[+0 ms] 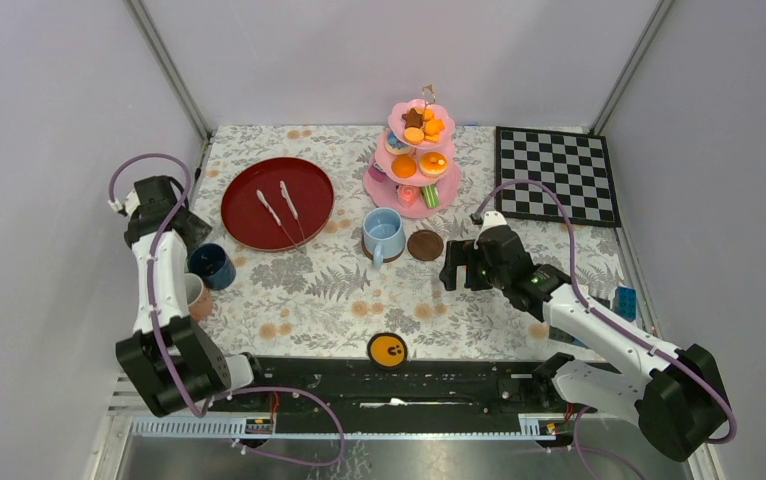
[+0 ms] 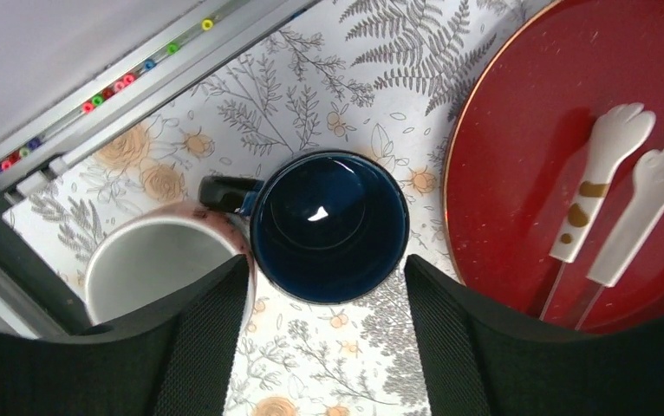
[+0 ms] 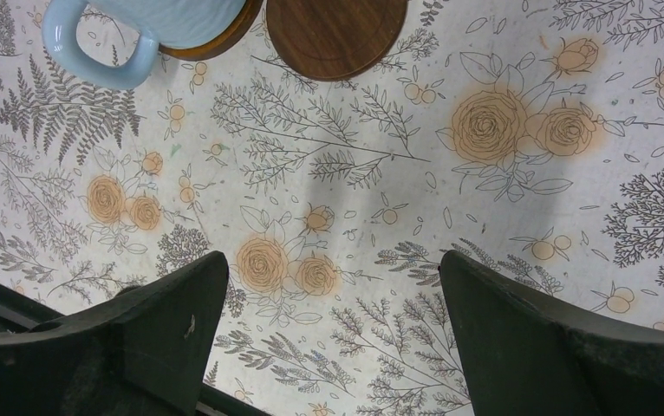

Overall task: Serve the afternoon tea
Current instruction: Pick up the cup from the corner of the board.

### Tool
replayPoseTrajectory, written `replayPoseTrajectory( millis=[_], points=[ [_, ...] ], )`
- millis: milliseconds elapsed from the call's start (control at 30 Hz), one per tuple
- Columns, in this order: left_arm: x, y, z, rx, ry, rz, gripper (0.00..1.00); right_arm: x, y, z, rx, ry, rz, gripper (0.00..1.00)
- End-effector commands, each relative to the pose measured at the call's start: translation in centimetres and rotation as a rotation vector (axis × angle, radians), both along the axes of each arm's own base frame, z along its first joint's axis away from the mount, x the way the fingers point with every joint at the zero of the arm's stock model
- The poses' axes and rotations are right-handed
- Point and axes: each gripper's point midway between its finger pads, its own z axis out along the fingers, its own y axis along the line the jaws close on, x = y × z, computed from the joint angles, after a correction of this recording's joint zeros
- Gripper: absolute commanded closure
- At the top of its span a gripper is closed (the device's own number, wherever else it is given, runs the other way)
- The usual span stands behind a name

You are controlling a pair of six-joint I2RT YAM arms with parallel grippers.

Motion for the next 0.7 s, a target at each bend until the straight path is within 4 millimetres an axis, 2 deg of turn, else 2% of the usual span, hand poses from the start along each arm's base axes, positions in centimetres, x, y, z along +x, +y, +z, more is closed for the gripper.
replayPoseTrajectory(
  millis=[0, 67, 133, 300, 333, 400, 433, 600, 667],
  points=[
    [3.3, 0.3, -0.2, 0.008, -0.052, -0.104, 0.36, 0.2, 0.2, 0.4, 0.013, -0.026, 0.021, 0.01],
    [4.1, 0.2, -0.1, 0.001, -0.079, -0.124, 0.37, 0.2, 0.1, 0.3, 0.008, -0.027, 0.012, 0.0],
    [4.7, 0.1, -0.5, -0.011, -0.075, -0.136, 0.34, 0.3, 0.0, 0.3, 0.006, -0.029, 0.009, 0.0],
    [5.7, -1.3, -3.1, -0.075, -0.024, -0.162, 0.3, 0.3, 0.0, 0.2, 0.002, -0.026, 0.01, 0.0],
    [5.5, -1.5, -3.9, -0.101, -0.013, -0.146, 0.33, 0.3, 0.1, 0.2, 0.001, -0.024, 0.011, 0.0],
    [5.5, -2.1, -5.1, -0.145, -0.001, -0.128, 0.46, 0.4, 0.1, 0.1, 0.001, -0.022, 0.01, 0.0],
    [5.6, -2.3, -5.6, -0.162, -0.005, -0.125, 0.48, 0.4, 0.0, 0.1, -0.002, -0.021, 0.009, 0.0],
    [6.1, -3.3, -8.4, -0.24, 0.024, -0.133, 0.48, 0.4, -0.1, 0.1, -0.008, -0.023, 0.003, 0.0],
    [6.0, -3.5, -9.5, -0.256, 0.053, -0.136, 0.5, 0.4, -0.2, 0.1, -0.011, -0.023, 0.001, 0.0]
  ],
)
